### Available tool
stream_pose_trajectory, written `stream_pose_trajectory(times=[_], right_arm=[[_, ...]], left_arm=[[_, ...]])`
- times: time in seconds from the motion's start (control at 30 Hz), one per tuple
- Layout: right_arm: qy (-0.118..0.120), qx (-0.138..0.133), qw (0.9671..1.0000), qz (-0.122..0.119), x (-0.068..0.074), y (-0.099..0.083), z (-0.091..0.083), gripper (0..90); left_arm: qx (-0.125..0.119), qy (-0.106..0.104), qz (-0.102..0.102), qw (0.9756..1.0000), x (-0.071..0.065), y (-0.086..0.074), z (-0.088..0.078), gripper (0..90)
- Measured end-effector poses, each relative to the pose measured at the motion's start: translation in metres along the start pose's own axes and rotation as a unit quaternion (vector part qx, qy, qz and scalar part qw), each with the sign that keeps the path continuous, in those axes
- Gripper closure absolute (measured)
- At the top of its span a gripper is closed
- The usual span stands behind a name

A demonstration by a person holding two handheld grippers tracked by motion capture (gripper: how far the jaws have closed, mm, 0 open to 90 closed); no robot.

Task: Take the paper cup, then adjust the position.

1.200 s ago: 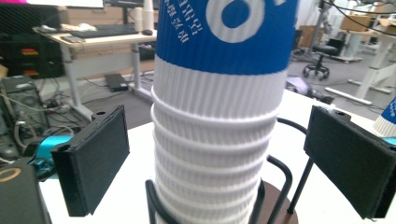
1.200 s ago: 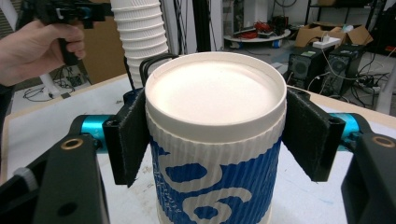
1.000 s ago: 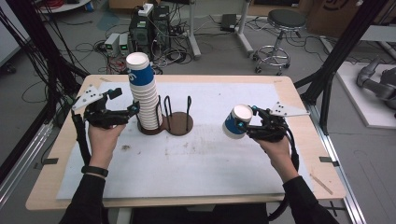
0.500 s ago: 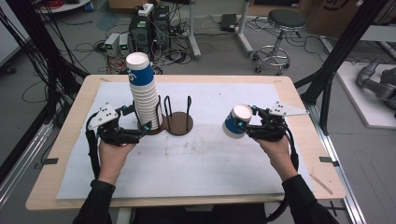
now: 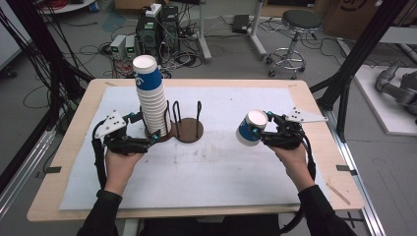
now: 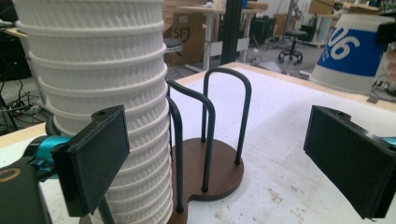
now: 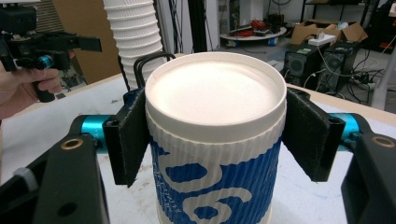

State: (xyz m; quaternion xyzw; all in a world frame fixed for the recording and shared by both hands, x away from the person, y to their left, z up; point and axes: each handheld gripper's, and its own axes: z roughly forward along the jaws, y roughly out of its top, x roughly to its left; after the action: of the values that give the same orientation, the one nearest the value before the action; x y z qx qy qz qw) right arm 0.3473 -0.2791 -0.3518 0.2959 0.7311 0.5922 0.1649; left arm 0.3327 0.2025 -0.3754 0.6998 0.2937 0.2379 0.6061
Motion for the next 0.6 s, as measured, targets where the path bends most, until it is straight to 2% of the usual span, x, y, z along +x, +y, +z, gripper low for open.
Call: stream_pose_trajectory(times=[0.3,0.47,0.6], right_arm=[[0.007,-0.007,0.9999,-0.005,0.004,0.003,-0.002,29.4],[0.014,-0.008,0.9999,-0.006,0.004,0.003,-0.002,29.3],[0.029,-0.009,0.9995,-0.010,0.004,0.005,-0.001,29.3]], left_arm=[[0.000,-0.022,0.009,0.9997,-0.008,0.004,0.009,6.8],[0.004,-0.051,0.003,0.9987,-0.015,0.004,0.015,6.8],[0.014,-0.068,0.005,0.9976,-0.021,0.005,0.021,6.8]])
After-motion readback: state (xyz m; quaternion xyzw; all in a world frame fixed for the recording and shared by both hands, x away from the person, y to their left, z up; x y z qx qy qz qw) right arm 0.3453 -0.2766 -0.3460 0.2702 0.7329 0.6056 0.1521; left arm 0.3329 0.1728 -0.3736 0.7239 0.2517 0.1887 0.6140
